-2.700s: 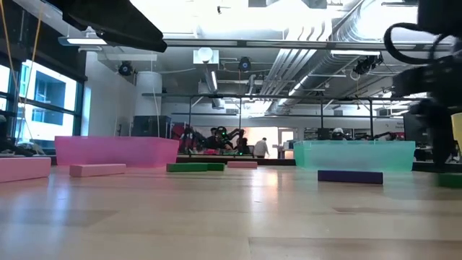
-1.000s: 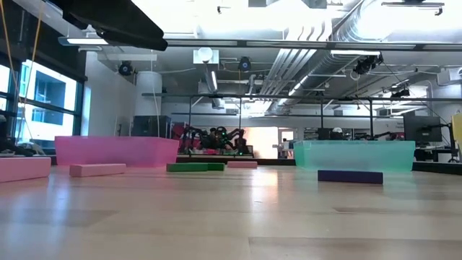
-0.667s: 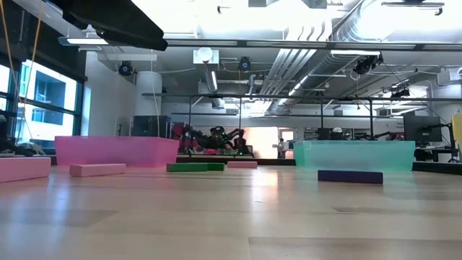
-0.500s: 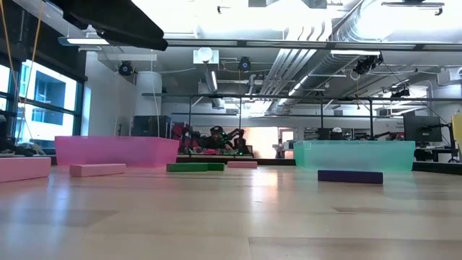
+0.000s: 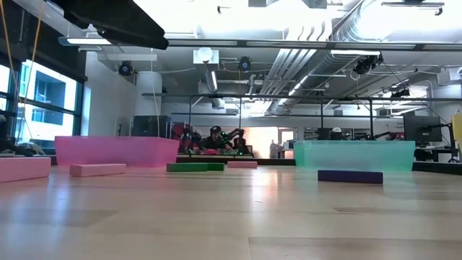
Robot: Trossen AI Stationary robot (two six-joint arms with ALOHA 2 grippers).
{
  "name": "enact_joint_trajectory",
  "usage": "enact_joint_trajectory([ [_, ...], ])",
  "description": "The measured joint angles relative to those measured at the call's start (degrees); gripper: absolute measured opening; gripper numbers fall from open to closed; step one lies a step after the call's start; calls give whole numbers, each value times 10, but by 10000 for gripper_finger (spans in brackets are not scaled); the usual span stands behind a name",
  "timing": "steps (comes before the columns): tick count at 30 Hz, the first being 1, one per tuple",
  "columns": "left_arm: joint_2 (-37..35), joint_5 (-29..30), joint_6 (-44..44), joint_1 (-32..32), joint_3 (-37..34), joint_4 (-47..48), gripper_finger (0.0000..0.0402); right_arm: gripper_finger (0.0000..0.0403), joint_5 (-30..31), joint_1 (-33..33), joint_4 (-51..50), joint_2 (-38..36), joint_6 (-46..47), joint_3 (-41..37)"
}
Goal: Sort blocks
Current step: Put the blue block into the red bin
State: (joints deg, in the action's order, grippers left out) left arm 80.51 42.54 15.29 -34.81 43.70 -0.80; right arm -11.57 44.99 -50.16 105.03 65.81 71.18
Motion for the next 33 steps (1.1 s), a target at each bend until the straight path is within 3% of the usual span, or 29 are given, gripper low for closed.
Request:
enact_joint_trajectory([
  [3, 0, 0, 0, 0, 0, 0, 177, 232, 14, -1, -13, -34, -1, 0],
  [7, 0, 14, 7, 0, 0, 0, 177, 235, 92, 13, -46, -96, 11, 0],
  [10, 0, 38, 10, 0, 0, 1, 177, 235, 199, 28, -57, -145, 13, 0],
  [15, -1, 69, 35, 0, 0, 4, 177, 236, 443, 43, -52, -187, -41, 0],
  [18, -1, 55, 84, 0, 0, 33, 177, 236, 523, 41, -2, -187, -134, -6],
  [22, -2, 31, 177, -1, 0, 120, 177, 236, 544, 11, 196, -185, -309, -77],
  [29, -3, 28, 322, -4, 0, 260, 177, 236, 436, -107, 689, -173, -540, -266],
  [33, -3, 36, 399, -12, 0, 341, 177, 236, 428, -164, 872, -155, -606, -324],
])
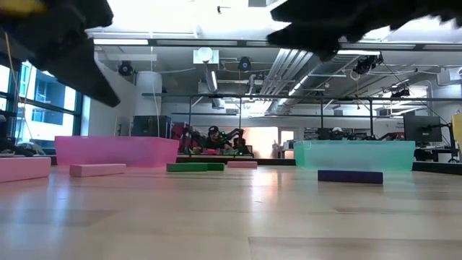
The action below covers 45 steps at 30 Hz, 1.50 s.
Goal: Sort blocks
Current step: Put the blue block into the red bin
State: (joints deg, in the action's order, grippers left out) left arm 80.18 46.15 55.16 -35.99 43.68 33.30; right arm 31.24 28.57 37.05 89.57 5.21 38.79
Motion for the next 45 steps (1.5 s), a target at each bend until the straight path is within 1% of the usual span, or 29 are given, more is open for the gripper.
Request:
enact_joint_trajectory([
  [4, 0, 38, 154, -16, 0, 119, 177, 236, 1, -39, 93, 27, -13, -7],
  [7, 0, 84, 299, -35, 0, 220, 177, 236, 1, -51, 119, 60, 0, 5],
  [9, 0, 113, 370, -52, 0, 264, 177, 236, 2, -52, 129, 86, 7, 17],
  [11, 0, 138, 401, -66, 0, 291, 177, 236, 2, -49, 140, 113, 9, 29],
  [12, 0, 148, 405, -71, 0, 298, 177, 236, 5, -47, 143, 128, 9, 37],
  [14, 0, 167, 396, -78, -1, 299, 177, 236, 31, -42, 147, 153, 9, 51],
  [18, 0, 217, 355, -67, -29, 254, 177, 236, 112, -38, 149, 193, 8, 84],
  [21, 0, 220, 308, -42, -66, 172, 177, 236, 133, -38, 139, 206, 5, 95],
  [24, 0, 197, 211, -22, -106, 40, 177, 236, 140, -38, 104, 196, 1, 91],
  [26, 0, 179, 126, -13, -127, -61, 177, 236, 151, -38, 50, 175, 3, 87],
  [28, 1, 160, 29, -6, -141, -160, 177, 236, 150, -41, -40, 144, 14, 84],
  [30, 1, 141, -71, 2, -151, -261, 177, 236, 120, -51, -151, 113, 47, 84],
  [32, 0, 127, -166, 9, -159, -352, 177, 236, 69, -67, -261, 91, 92, 84],
  [35, 0, 108, -274, 21, -161, -448, 177, 236, 0, -89, -377, 83, 135, 84],
  [38, 0, 92, -336, 34, -161, -513, 177, 236, -32, -104, -445, 88, 159, 83],
  [41, 0, 47, -379, 48, -161, -574, 177, 236, -79, -111, -493, 88, 160, 83],
  [45, 0, -21, -424, 61, -161, -626, 177, 236, -82, -109, -530, 84, 169, 83],
])
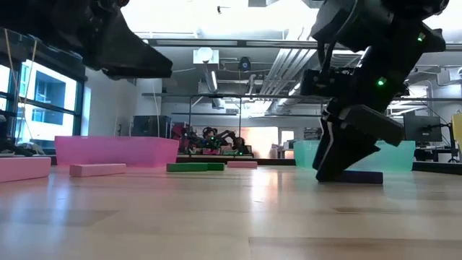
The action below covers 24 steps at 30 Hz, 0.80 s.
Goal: Sort blocks
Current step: Put the blue block into the red bin
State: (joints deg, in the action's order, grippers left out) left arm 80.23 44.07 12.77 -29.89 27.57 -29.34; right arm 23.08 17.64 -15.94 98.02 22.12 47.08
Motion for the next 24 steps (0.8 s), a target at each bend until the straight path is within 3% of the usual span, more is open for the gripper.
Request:
enact_joint_trajectory([
  [8, 0, -15, -14, 7, 0, -15, 177, 232, -30, 6, -42, -2, 67, -5],
  [12, 0, -15, -14, 7, 0, -14, 177, 184, -58, 7, 20, -4, 102, -51],
  [17, 0, -15, -18, 7, 0, -14, 177, 81, -45, 8, 267, -4, 86, -141],
  [24, 2, -19, -47, 12, 0, -42, 177, 74, -14, 4, 652, 5, -56, -176],
])
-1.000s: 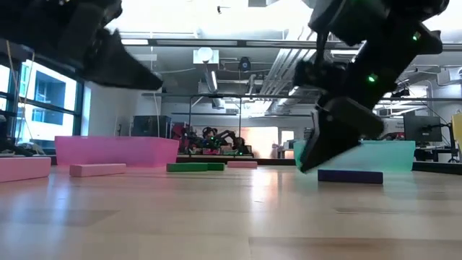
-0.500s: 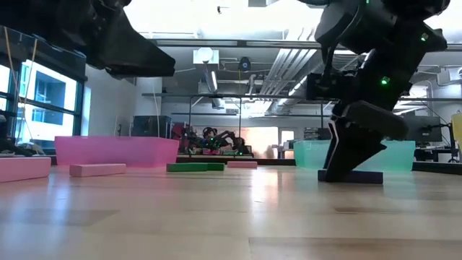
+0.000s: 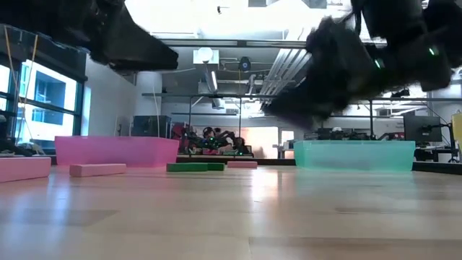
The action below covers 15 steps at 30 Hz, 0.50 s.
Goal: Sort blocks
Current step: Put the blue block into the red bin
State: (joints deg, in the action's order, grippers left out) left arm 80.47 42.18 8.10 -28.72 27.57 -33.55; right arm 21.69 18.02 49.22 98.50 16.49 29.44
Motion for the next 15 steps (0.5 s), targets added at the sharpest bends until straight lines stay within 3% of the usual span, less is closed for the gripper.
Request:
enact_joint_trajectory([
  [6, 39, -77, -85, 15, 0, -107, 177, 74, -3, 1, 126, 0, -148, 60],
  [11, 96, -132, -136, 32, 2, -235, 177, 74, -31, 2, 125, -1, -215, 129],
  [15, 130, -165, -178, 49, 29, -263, 177, 74, -63, 3, 119, -1, -247, 166],
])
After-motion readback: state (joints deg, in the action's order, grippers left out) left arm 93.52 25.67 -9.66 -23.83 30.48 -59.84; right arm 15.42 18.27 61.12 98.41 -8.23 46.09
